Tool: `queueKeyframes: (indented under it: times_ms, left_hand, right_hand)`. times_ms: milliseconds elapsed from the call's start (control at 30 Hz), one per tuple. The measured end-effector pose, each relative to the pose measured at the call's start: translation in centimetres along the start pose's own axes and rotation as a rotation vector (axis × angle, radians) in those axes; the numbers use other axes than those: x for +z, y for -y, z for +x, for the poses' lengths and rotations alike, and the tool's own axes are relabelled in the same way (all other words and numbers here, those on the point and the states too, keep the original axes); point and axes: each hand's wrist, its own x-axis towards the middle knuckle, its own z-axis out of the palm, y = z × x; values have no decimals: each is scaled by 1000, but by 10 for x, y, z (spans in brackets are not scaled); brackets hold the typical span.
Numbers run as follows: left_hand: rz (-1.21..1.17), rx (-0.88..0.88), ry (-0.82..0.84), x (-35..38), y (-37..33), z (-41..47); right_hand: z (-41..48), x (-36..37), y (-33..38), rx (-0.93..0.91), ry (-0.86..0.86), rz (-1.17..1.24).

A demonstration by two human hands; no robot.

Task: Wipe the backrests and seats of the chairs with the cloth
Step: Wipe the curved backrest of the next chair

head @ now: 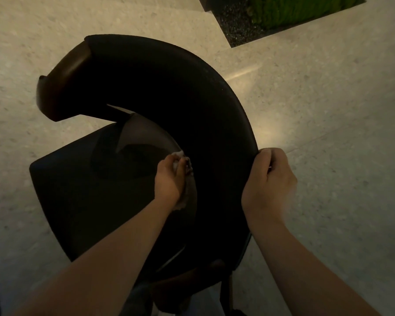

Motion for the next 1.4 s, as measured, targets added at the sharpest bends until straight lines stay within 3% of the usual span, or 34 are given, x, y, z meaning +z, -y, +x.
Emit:
queueKeyframes:
  times_ms: [100, 200, 467, 633, 867, 967, 1033, 1133, 1267, 1400]
  left_hand:
    - [-181, 1, 34, -2, -6, -7]
    - [-207, 74, 8, 9, -14, -16]
    - [-389, 20, -60, 8, -16, -30]
    - [-289, 125, -186, 17, -28, -17]
    - [-275, 36, -159, 13, -17, -5]
    - [-256, -64, -231, 5, -6, -2]
    - [-296, -137, -174, -8, -6, -5]
    - [-86, 62, -131, -25, -34, -17]
    - [-61, 470, -291, -26, -98, -37]
    - [-76, 641, -324, -24, -149, -49]
  right_hand:
    - [0, 0, 0, -4, 9, -6]
    - [-1, -1, 1, -12, -3, -4]
    - [-1, -1, 2, -43, -19, -33]
    - [-1, 0, 1, -49, -16, -11]
    - [0, 1, -1, -50, -22, -9]
    - [-1, 1, 0, -42, -19, -9]
    - [-1, 0, 1, -40, -18, -23]
    - [-1, 0, 3, -24, -15, -57]
    - [-2, -2, 7, -12, -9, -70]
    - [-1, -1, 8, 8, -11, -110]
